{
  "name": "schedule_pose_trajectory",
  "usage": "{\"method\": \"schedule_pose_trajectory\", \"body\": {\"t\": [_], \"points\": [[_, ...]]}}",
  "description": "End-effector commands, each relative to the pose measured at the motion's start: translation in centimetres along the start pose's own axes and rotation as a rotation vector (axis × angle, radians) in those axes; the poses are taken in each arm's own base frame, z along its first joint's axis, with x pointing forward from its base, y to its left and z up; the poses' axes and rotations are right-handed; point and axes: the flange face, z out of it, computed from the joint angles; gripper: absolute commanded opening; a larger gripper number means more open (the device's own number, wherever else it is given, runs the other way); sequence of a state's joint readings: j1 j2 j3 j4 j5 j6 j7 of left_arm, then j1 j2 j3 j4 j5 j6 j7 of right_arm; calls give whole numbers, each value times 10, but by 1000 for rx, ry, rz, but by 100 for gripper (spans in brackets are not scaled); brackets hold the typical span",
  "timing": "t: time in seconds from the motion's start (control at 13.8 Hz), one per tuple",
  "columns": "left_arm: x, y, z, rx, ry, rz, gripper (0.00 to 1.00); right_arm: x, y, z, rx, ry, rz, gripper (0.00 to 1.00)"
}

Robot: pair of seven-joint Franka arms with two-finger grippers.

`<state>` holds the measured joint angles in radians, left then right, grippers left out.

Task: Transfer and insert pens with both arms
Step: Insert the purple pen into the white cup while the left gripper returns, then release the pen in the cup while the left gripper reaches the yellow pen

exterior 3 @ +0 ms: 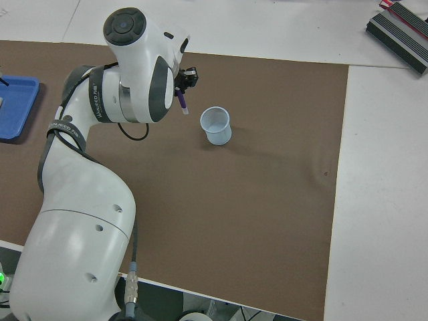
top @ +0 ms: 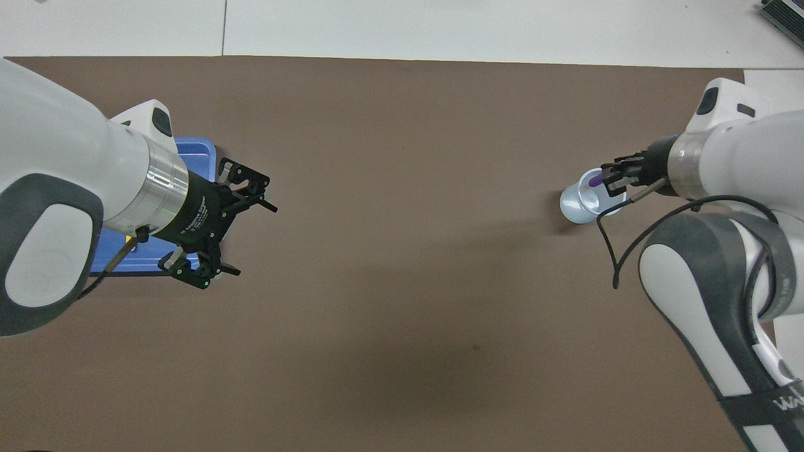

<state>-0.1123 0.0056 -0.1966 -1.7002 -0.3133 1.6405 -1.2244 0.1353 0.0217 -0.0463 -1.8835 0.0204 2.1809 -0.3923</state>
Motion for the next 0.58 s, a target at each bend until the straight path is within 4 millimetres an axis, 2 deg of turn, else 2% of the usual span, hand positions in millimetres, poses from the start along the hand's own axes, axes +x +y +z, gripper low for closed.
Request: {"method": "schedule_pose_trajectory", "body": {"t": [0.0,0.15,0.29,0.44,0.51], "points": [[58,-37,19,-87,86,230,100,-6,11,0,-41,-19,-57,0],[100,-62,34,-153,181,352,100,-12,12,7,-35,-38,-90,0],[150,-84,29,-141,213,534,100,-16,12,13,-28,-51,-128,0],[186,-95,31,-136,244,654,100,-18,17,18,-28,-57,-149,0],[197,-94,37,-113,267,708,100,-17,18,20,-30,-52,-168,0]]}}
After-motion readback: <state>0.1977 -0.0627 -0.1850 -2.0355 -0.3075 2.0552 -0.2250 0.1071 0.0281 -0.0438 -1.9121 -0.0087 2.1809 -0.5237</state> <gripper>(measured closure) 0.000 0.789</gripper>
